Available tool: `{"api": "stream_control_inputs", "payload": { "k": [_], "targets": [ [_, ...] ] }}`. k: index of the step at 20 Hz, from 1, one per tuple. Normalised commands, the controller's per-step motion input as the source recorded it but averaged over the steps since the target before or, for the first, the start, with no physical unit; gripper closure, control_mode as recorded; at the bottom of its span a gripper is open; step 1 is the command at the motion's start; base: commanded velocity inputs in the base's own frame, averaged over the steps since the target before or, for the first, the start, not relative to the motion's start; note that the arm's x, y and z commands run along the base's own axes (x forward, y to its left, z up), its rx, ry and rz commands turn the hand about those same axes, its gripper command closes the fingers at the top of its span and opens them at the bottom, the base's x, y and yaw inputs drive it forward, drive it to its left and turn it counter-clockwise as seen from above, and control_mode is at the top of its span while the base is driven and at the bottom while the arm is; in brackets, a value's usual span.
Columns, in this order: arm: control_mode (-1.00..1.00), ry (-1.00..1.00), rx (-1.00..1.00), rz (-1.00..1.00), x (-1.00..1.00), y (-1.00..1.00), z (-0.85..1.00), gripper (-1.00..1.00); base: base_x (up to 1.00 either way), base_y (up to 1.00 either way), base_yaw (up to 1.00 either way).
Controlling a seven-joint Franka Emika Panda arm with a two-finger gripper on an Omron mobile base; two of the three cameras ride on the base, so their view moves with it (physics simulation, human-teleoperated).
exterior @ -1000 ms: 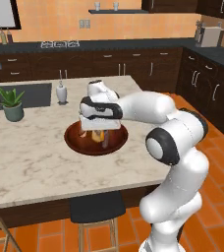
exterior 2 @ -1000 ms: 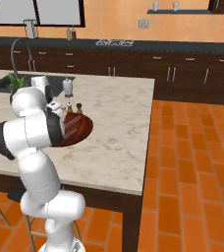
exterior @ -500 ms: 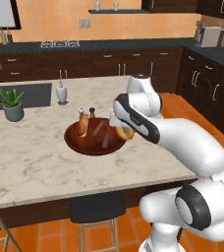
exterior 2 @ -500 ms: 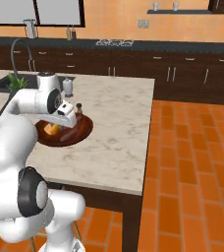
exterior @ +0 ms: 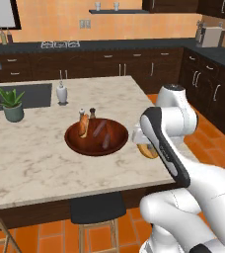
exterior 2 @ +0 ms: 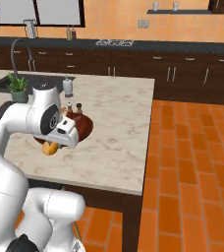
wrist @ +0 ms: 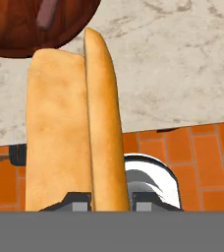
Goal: Place one bun and one sausage from the bowl on each plate.
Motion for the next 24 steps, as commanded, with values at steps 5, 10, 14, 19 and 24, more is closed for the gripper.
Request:
{"api": "stream_control_inputs", "payload": {
  "k": [5,10,14,19,24],
  "targets": [
    [-1.0,0.2,-0.05,0.09,-0.45,0.0,0.36,1.0,0.0,0.0,0.0],
    [-1.0,0.0,0.0,0.0,-0.06,0.0,0.0,1.0,0.0,0.0,0.0],
    [-1.0,0.0,0.0,0.0,0.0,0.15,0.0,1.0,0.0,0.0,0.0],
    [1.0,0.0,0.0,0.0,0.0,0.0,0.0,1.0,0.0,1.0,0.0],
    [1.0,0.0,0.0,0.0,0.0,0.0,0.0,1.0,0.0,1.0,0.0]
  ]
}}
